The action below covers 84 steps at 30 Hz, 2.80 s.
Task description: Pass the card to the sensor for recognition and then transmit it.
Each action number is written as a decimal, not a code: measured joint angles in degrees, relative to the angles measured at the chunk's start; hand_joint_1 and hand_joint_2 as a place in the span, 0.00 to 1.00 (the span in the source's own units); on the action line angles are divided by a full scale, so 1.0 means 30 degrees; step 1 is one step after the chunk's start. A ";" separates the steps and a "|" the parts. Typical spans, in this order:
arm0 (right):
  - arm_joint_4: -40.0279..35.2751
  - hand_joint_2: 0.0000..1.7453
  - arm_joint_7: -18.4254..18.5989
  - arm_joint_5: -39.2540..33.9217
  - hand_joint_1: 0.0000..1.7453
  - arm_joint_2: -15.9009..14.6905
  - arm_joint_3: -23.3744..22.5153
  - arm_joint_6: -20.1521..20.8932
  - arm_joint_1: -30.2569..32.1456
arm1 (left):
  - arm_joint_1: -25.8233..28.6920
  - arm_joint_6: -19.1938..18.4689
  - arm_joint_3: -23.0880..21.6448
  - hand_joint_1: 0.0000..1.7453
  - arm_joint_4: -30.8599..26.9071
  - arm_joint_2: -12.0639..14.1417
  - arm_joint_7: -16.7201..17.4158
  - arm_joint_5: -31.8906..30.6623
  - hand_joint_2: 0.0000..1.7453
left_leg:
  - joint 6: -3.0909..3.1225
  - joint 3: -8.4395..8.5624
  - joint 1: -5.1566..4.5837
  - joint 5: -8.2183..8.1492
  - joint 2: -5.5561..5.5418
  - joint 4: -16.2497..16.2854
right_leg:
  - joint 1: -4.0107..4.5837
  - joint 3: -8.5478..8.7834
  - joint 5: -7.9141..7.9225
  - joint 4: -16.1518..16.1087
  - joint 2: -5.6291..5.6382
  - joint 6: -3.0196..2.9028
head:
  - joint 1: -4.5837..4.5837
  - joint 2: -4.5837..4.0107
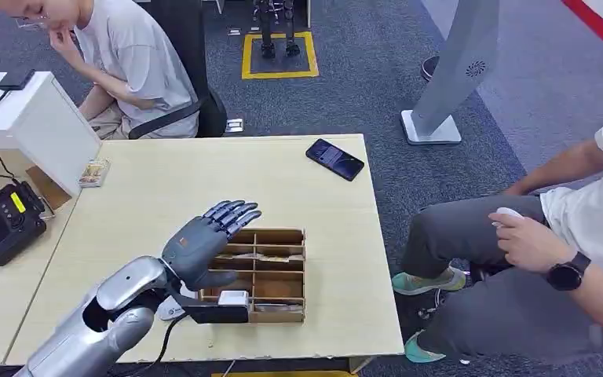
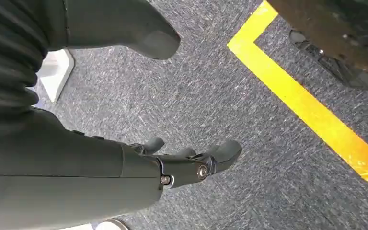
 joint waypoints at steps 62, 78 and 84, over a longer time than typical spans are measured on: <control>0.0597 1.00 -0.0459 0.0458 0.00 0.0364 0.0000 -0.0204 -0.0048 | -0.0069 0.0292 0.0619 0.00 0.1303 -0.0022 0.0146 -0.0707 1.00 | 0.0000 -0.0005 0.0000 0.0000 -0.0001 -0.0001 | 0.0000 0.0001 0.0000 0.0001 -0.0001 -0.0001 | 0.0000 0.0000; 0.0532 1.00 -0.0284 0.0765 0.00 0.0357 0.0000 -0.0313 -0.0060 | -0.0096 -0.0663 0.0619 0.00 0.1420 0.0401 -0.0474 0.0073 1.00 | 0.0000 -0.0004 0.0001 0.0001 -0.0003 -0.0001 | 0.0001 0.0000 0.0000 0.0001 -0.0002 -0.0001 | 0.0000 0.0000; 0.0488 1.00 -0.0240 0.0801 0.00 0.0357 0.0000 -0.0321 -0.0107 | -0.0119 -0.0670 0.0612 0.00 0.1428 0.0481 -0.0496 0.0124 1.00 | 0.0000 -0.0003 0.0002 0.0001 -0.0002 -0.0001 | 0.0001 0.0000 0.0000 0.0001 -0.0001 -0.0001 | 0.0000 0.0000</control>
